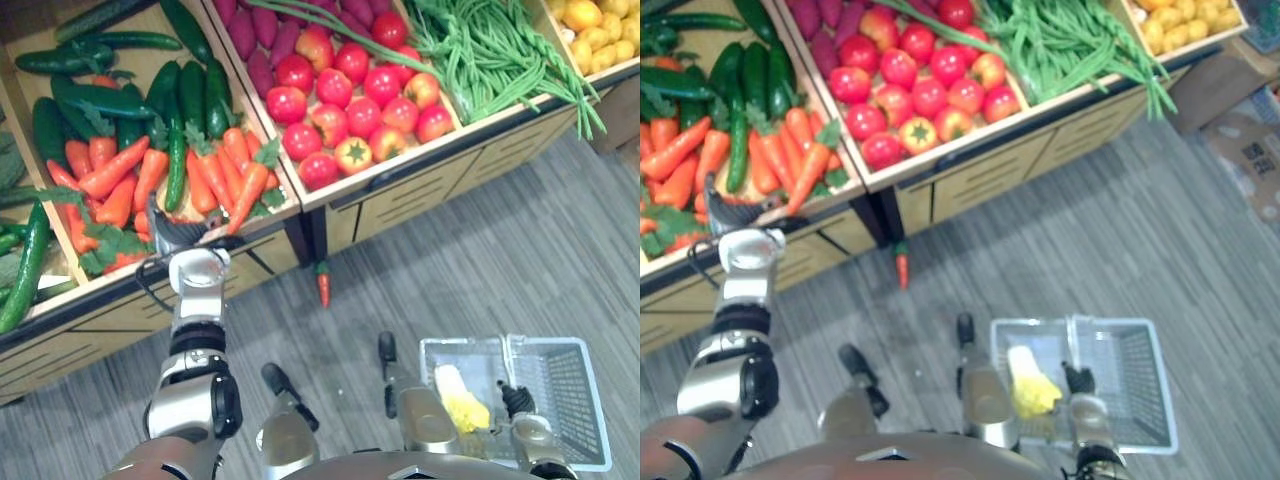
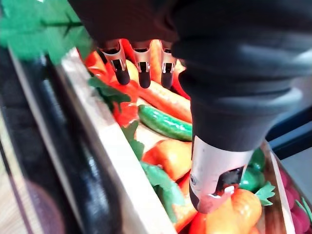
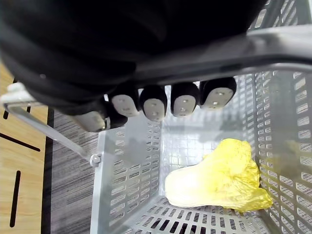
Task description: Pick vegetable in the basket
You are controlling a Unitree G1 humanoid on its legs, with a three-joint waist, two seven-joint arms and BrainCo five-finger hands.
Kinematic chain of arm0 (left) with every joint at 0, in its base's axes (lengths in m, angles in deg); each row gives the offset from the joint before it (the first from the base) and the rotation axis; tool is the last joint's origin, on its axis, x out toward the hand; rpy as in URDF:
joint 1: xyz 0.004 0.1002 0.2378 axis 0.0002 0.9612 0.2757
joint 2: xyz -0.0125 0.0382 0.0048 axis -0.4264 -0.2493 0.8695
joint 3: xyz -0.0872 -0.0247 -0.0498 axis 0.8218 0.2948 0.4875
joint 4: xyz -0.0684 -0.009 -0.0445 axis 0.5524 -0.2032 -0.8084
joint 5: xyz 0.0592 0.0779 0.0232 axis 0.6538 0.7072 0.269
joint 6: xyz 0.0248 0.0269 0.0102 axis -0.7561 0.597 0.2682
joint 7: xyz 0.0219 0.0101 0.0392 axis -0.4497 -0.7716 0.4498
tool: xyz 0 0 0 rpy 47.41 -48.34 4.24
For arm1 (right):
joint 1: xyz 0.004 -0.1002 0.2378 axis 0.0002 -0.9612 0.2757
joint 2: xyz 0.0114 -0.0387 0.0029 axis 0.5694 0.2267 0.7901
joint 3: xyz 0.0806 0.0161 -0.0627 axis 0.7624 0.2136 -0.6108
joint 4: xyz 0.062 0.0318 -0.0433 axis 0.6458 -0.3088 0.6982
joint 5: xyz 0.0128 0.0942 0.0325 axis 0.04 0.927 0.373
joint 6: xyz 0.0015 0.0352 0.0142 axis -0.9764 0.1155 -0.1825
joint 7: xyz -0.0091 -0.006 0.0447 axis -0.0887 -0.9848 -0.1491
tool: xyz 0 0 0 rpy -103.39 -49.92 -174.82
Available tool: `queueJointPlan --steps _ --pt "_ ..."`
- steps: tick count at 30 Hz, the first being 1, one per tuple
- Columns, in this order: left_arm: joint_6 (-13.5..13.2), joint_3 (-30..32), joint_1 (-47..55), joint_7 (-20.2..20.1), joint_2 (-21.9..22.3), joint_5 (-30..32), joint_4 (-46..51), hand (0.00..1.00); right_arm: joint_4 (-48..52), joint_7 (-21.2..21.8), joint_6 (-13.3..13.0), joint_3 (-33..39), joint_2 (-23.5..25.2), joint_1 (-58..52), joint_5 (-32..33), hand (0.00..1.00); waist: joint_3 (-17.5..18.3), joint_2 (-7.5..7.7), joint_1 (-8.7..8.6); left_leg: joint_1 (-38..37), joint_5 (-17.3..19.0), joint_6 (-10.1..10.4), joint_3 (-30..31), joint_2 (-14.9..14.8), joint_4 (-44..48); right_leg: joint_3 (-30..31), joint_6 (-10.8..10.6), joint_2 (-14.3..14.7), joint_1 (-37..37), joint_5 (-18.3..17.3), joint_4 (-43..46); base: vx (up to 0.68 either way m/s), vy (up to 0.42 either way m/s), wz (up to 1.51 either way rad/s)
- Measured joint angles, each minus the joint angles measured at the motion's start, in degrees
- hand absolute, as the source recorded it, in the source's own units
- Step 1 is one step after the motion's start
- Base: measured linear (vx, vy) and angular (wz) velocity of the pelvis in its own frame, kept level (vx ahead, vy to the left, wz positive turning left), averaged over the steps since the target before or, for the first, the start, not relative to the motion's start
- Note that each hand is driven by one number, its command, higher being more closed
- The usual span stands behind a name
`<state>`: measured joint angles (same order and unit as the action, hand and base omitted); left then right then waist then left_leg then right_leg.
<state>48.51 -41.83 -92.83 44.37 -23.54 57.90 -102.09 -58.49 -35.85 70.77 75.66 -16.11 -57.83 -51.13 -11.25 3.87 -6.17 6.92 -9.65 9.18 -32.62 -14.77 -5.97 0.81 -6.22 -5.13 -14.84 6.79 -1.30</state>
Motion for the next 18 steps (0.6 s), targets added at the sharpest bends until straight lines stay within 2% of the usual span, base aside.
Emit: queueJointPlan --steps 8,12,18 --pt "0.26 -0.02 3.76 2.52 2.04 -0.02 3.55 0.0 -0.36 -1.18 0.01 0.31 -0.31 -0.46 -0.07 1.0 1.02 -1.56 0.1 -0.17 0.31 0.15 0.1 -0.03 0.02 -0.19 0.29 0.05 0.46 -0.21 -0.4 0.03 -0.014 0.0" --pt "0.4 -0.09 7.1 4.57 3.73 -0.04 9.85 0.0 -0.37 -1.39 0.02 0.67 -0.29 -1.31 -0.07 1.0 1.29 -1.8 0.15 -1.6 0.49 0.04 0.24 -0.02 0.03 -0.34 0.31 0.04 1.99 -0.62 -0.41 0.04 -0.015 0.01" --pt "-0.06 -0.11 9.26 7.42 3.87 0.07 13.82 0.0 -0.34 -1.95 0.02 0.7 -0.55 -2.25 -1.76 1.0 3.52 -2.8 0.12 -2.09 1.2 0.36 0.23 0.14 0.02 -0.37 0.05 -0.13 2.4 -1.26 -0.37 0.02 -0.007 0.0"
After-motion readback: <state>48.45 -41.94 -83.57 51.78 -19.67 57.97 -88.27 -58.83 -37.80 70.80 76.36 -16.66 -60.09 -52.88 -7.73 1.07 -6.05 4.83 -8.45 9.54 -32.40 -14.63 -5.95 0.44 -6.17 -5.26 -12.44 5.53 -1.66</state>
